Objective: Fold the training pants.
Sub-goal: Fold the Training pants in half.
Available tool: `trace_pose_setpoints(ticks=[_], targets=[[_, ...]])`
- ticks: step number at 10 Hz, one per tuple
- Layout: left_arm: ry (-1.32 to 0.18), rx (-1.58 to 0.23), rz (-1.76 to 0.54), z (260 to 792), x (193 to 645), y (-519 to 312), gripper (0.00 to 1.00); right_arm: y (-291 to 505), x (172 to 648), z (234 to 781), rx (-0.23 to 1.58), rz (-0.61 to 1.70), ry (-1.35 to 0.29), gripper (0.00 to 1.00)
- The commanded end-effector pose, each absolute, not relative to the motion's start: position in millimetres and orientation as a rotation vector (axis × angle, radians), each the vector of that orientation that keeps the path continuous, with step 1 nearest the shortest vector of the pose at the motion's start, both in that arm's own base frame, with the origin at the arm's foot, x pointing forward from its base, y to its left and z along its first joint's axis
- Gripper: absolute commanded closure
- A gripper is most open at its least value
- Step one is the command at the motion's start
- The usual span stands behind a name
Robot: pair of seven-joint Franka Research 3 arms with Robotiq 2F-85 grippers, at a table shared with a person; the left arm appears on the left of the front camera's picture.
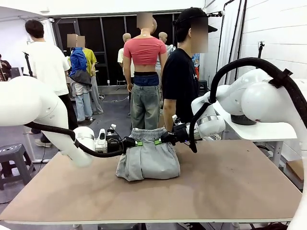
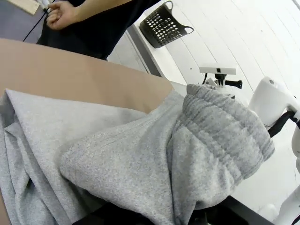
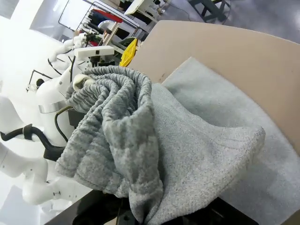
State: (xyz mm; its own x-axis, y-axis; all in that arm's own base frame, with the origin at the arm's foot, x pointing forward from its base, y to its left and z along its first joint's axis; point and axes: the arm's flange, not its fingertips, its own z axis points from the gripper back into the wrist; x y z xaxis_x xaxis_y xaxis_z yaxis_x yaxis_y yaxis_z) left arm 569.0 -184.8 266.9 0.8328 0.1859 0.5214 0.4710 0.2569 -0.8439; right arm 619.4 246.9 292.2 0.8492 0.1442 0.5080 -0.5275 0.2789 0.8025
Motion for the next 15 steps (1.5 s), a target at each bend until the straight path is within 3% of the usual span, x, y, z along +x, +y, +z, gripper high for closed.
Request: trace_pose_setpoints(ticks=[1,7,13,14,15], targets=[[-0.559,-1.313,-0.09,266,578,-185,1.0,241,635,293,1.221,0.367,-0.294,1.0],[-0.418,-1.274,0.047,257,580,-180,1.0,236,656,266,1.235,0.268,-0.087,1.0],[-0.362,-1.224,0.18,258,584,-178,1.0,235,660,258,1.163,0.156,-0.032,1.0],[-0.352,-1.219,0.194,261,582,-177,0.87,233,660,259,1.147,0.13,-0.026,0.8],[-0.343,-1.208,0.203,266,578,-174,0.67,230,660,263,1.143,0.102,-0.026,0.6]])
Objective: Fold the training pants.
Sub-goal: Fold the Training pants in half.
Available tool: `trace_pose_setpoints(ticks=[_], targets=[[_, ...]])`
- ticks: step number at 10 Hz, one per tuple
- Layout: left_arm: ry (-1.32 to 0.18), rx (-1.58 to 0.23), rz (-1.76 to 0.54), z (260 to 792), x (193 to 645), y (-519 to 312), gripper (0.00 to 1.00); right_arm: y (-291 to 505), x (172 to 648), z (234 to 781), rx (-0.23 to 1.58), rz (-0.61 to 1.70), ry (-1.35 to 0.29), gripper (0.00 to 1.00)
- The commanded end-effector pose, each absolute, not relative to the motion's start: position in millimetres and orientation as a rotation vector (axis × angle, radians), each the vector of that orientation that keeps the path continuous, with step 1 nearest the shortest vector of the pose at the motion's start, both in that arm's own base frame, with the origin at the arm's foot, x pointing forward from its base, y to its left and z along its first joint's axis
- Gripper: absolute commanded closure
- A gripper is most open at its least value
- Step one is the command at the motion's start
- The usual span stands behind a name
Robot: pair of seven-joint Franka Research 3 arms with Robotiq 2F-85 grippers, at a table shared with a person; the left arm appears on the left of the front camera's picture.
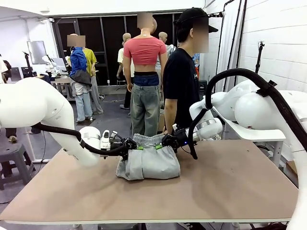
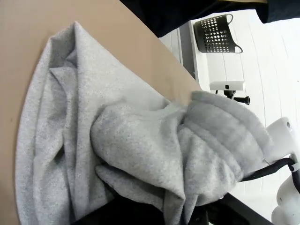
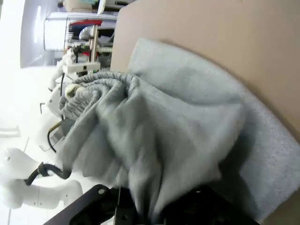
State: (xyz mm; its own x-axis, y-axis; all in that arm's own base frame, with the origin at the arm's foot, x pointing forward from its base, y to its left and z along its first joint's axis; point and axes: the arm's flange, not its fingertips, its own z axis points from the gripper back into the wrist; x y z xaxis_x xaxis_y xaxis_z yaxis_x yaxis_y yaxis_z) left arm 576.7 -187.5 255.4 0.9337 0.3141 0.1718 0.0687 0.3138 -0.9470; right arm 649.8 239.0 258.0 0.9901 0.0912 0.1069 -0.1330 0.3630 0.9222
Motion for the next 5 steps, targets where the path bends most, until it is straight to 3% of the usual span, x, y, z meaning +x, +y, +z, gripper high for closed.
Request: trace_pose_setpoints(ticks=[1,3,4,5], targets=[[-0.341,-1.201,0.216,269,573,-170,0.47,226,657,268,1.136,0.083,-0.031,0.4],[-0.363,-1.194,0.23,279,564,-161,0.07,215,655,280,1.111,0.056,-0.055,0.01],[-0.332,-1.194,0.224,286,556,-155,0.0,211,651,287,1.079,0.052,-0.08,0.0],[-0.342,-1.182,0.221,298,546,-142,0.0,205,648,296,1.048,0.052,-0.109,0.0]])
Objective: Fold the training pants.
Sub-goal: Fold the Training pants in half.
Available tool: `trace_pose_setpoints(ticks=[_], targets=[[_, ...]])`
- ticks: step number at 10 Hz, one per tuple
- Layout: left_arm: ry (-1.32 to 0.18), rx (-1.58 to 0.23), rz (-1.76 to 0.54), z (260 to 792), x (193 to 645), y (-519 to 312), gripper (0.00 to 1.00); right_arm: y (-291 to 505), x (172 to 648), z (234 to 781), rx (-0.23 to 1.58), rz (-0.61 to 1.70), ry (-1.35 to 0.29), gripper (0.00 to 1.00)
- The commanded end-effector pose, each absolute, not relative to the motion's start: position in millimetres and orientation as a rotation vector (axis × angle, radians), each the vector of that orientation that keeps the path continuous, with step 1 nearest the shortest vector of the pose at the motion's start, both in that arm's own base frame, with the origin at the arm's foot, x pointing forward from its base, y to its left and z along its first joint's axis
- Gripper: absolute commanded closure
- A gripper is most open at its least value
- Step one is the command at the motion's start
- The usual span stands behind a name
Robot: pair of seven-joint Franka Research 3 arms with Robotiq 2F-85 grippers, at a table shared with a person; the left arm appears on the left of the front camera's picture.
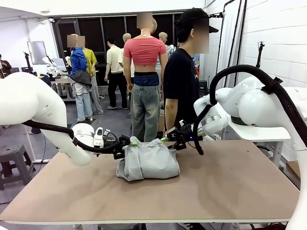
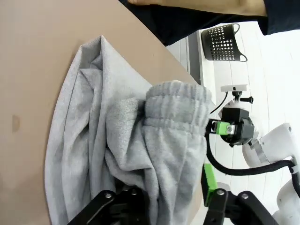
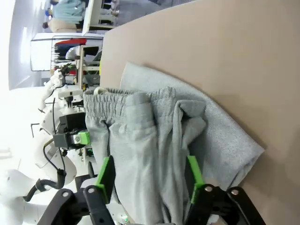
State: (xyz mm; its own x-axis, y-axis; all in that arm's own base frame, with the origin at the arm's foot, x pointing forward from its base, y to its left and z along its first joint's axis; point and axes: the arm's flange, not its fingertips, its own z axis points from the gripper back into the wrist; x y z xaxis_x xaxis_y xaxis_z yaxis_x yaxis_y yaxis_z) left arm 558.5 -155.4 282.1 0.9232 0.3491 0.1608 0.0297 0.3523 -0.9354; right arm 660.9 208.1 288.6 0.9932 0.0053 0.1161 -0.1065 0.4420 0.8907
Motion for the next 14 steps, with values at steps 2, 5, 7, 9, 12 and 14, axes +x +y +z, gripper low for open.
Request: trace_pose_setpoints(ticks=[2,5,7,9,12,14], targets=[[-0.399,-1.111,0.239,319,523,-125,0.0,187,638,321,0.906,0.041,-0.183,0.0],[-0.578,-1.08,0.223,352,490,-101,0.0,175,614,360,0.799,0.088,-0.291,0.0],[-0.674,-1.054,0.229,366,478,-94,0.0,172,598,377,0.78,0.114,-0.348,0.0],[-0.737,-1.009,0.202,378,479,-94,0.0,175,595,382,0.79,0.127,-0.402,0.0],[-0.648,-0.924,0.243,371,483,-106,0.0,179,602,393,0.785,0.125,-0.38,0.0],[-0.613,-0.873,0.268,362,477,-106,0.0,179,602,393,0.785,0.125,-0.38,0.0]])
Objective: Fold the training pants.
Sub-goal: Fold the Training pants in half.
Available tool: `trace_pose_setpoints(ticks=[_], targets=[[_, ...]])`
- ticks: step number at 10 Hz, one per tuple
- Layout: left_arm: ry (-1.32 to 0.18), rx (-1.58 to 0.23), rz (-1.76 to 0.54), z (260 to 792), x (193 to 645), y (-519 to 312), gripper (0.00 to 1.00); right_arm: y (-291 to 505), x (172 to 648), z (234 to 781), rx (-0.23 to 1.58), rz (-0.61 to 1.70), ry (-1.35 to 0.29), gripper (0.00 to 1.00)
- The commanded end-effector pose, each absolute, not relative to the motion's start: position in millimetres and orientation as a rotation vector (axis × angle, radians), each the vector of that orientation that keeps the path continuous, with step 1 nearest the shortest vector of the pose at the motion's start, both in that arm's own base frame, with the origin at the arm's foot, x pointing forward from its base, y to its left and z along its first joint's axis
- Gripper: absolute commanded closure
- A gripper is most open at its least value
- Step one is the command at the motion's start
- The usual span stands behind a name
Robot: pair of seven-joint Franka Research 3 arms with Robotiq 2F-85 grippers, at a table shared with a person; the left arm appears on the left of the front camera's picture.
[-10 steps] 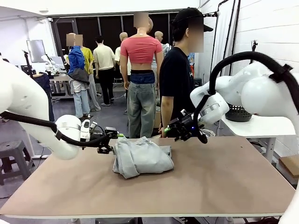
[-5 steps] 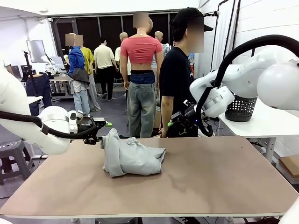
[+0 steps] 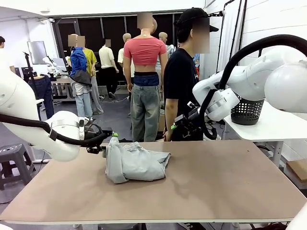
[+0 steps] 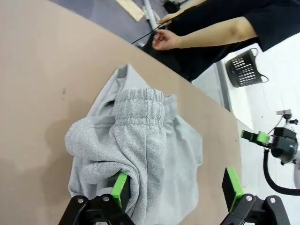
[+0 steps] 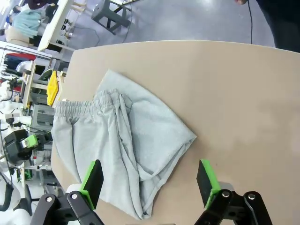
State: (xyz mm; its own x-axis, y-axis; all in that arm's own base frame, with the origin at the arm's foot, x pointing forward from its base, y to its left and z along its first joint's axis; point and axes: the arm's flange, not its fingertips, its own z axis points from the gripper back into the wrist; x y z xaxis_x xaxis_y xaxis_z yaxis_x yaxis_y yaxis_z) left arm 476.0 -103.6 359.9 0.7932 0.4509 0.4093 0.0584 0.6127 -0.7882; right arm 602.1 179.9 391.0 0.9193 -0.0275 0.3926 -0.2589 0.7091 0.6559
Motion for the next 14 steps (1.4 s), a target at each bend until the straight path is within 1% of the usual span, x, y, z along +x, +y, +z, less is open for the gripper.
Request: trace_pose_setpoints(ticks=[1,7,8,9,10,11,12,13,14], targets=[[-0.645,-0.925,0.227,367,477,-103,0.0,179,602,393,0.785,0.125,-0.38,0.0],[-0.639,-0.91,0.236,365,478,-105,0.0,179,602,393,0.785,0.125,-0.38,0.0],[-0.63,-0.818,0.247,383,472,-108,0.0,179,602,393,0.785,0.125,-0.38,0.0],[-0.604,-0.648,0.271,414,468,-114,0.0,179,602,393,0.785,0.125,-0.38,0.0],[-0.574,-0.525,0.287,438,467,-120,0.0,179,602,393,0.785,0.125,-0.38,0.0],[-0.545,-0.441,0.301,451,464,-126,0.0,179,602,393,0.785,0.125,-0.38,0.0],[-0.548,-0.377,0.339,456,459,-131,0.0,179,602,393,0.785,0.125,-0.38,0.0],[-0.563,-0.378,0.354,457,455,-130,0.0,179,602,393,0.785,0.125,-0.38,0.0],[-0.555,-0.416,0.361,456,453,-125,0.0,179,602,393,0.785,0.125,-0.38,0.0]])
